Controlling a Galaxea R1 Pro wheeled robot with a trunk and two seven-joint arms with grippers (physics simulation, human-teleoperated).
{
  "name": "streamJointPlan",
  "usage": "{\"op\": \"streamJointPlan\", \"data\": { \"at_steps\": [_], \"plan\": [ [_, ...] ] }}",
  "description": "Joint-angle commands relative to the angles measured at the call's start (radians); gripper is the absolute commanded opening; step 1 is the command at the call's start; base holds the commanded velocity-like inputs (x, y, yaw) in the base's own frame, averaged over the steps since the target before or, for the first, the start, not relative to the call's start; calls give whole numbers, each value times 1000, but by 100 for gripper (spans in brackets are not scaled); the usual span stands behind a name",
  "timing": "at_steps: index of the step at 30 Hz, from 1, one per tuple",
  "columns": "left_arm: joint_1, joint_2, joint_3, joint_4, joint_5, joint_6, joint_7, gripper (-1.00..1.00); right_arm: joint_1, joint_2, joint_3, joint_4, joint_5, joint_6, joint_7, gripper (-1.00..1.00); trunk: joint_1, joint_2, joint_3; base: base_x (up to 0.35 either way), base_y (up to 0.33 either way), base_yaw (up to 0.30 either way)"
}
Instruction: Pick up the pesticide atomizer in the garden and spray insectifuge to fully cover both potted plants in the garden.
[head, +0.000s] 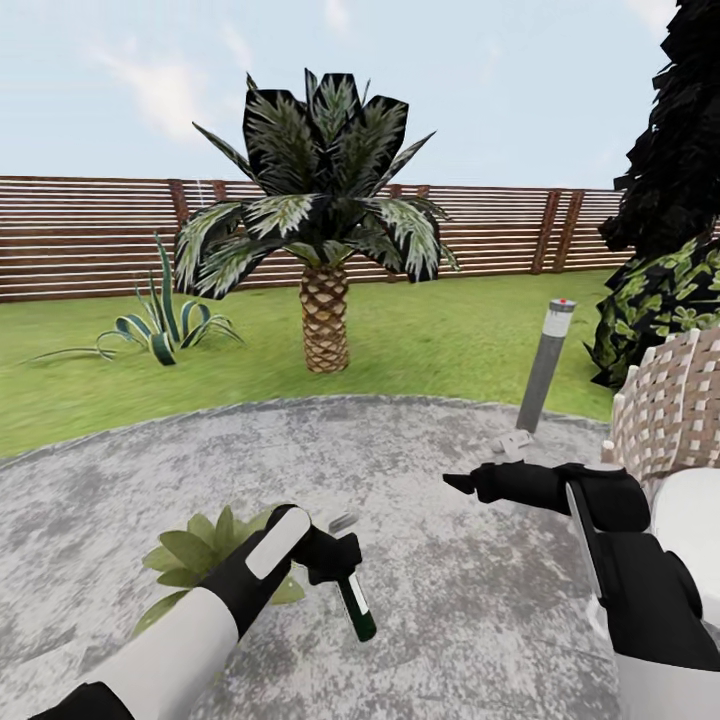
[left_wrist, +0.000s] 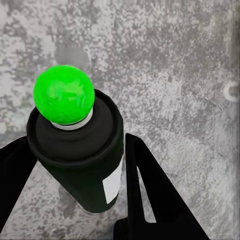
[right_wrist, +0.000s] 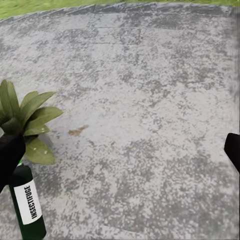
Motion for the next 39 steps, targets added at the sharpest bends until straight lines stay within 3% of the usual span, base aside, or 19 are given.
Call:
{"op": "streamJointPlan", "data": {
  "at_steps": [1,5,9,12,16,20,26,31,36,39],
  "plan": [
    [1,0,-1,-17,10,-11,15,-100,-2,1,-1,-1,10,5,11,100,0,0,-1,129,-132,86],
    [7,-1,2,-31,14,-42,41,-100,-3,1,1,-1,10,10,11,100,0,0,-1,56,-57,201],
    [8,-2,17,-59,27,-58,146,-100,-5,1,3,-1,10,11,9,100,0,0,-1,13,-13,270],
    [5,-5,92,-85,79,-63,243,-100,-5,1,13,0,10,11,8,100,0,0,-1,3,-3,286],
    [-1,-6,143,-93,120,-66,325,-100,-5,1,25,0,10,11,7,100,0,0,-1,1,-1,289],
    [-19,-8,159,-103,139,-66,346,-100,-5,1,28,0,10,11,6,100,0,0,-1,0,0,248],
    [-72,-14,162,-142,229,-57,353,-100,-6,0,27,0,10,11,6,100,0,0,-1,0,0,51],
    [-83,-9,157,-207,224,-53,363,-100,-5,-1,24,-1,10,11,7,100,0,0,-1,0,0,3],
    [-83,-2,162,-210,226,-54,411,-100,-5,-4,24,-1,10,10,9,100,0,0,-1,0,0,0],
    [-78,2,196,-209,232,-58,426,-100,-5,-3,24,-1,10,11,9,100,0,0,-1,0,0,0]
  ]
}}
